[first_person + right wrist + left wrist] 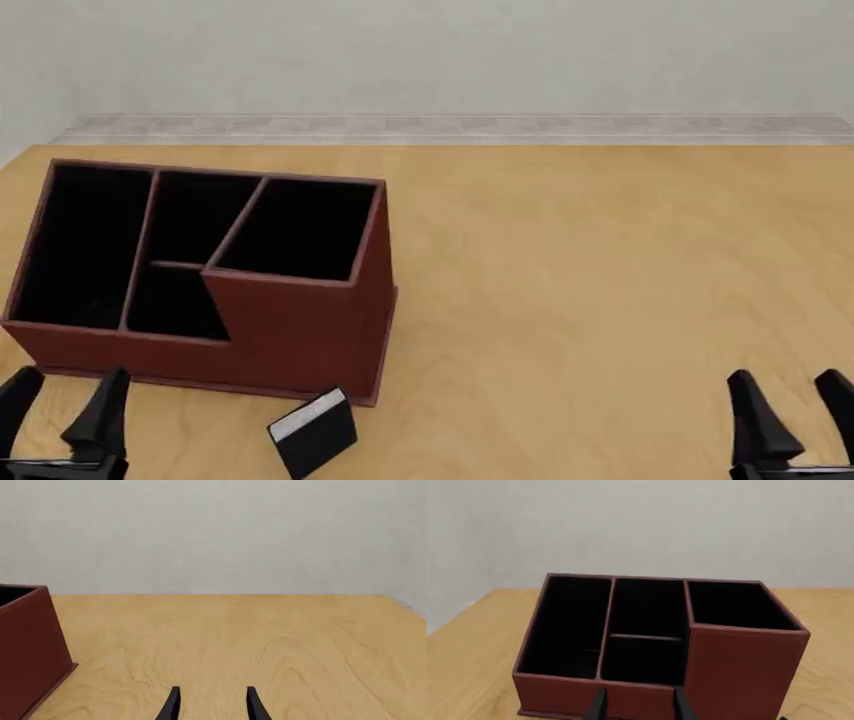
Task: Pick up the book and place it in the left compartment of the caddy.
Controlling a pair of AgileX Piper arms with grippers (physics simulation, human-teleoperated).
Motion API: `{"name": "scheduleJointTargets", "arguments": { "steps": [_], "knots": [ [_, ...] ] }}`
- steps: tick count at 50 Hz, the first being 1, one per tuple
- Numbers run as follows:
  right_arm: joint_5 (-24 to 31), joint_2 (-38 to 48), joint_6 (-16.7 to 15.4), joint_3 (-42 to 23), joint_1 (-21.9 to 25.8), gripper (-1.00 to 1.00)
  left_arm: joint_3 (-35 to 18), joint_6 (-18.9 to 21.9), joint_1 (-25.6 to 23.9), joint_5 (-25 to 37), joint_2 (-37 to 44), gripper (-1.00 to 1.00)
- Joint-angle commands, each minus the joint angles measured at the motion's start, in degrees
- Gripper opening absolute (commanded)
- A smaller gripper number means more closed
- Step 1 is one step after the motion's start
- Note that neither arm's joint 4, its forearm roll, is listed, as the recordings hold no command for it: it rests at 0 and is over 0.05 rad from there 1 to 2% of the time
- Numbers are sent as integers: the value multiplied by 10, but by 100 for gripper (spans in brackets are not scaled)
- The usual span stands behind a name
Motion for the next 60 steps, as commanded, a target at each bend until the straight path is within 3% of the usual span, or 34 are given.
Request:
{"name": "scheduleJointTargets", "arguments": {
  "steps": [1, 13, 18, 23, 25, 39, 60],
  "knots": [
    [-4, 7, -2, 0, 0, 100, -8, -5, -5, 25, -39, 100],
    [-7, 14, -7, 0, 3, 100, -25, -20, -15, 41, -40, 100],
    [-6, 16, -9, 0, 4, 100, -36, 15, -26, 51, -17, 100],
    [-4, 15, -8, 0, 3, 100, -52, 16, -52, 59, -4, 100],
    [-6, 17, -8, 0, 3, 100, -56, 42, -61, 54, 5, 100],
    [-2, 18, -8, 0, 3, 100, -121, 72, -93, 68, 98, 100],
    [-7, 25, -10, 0, 2, 100, -231, 108, -160, 166, 191, 100]
  ]
}}
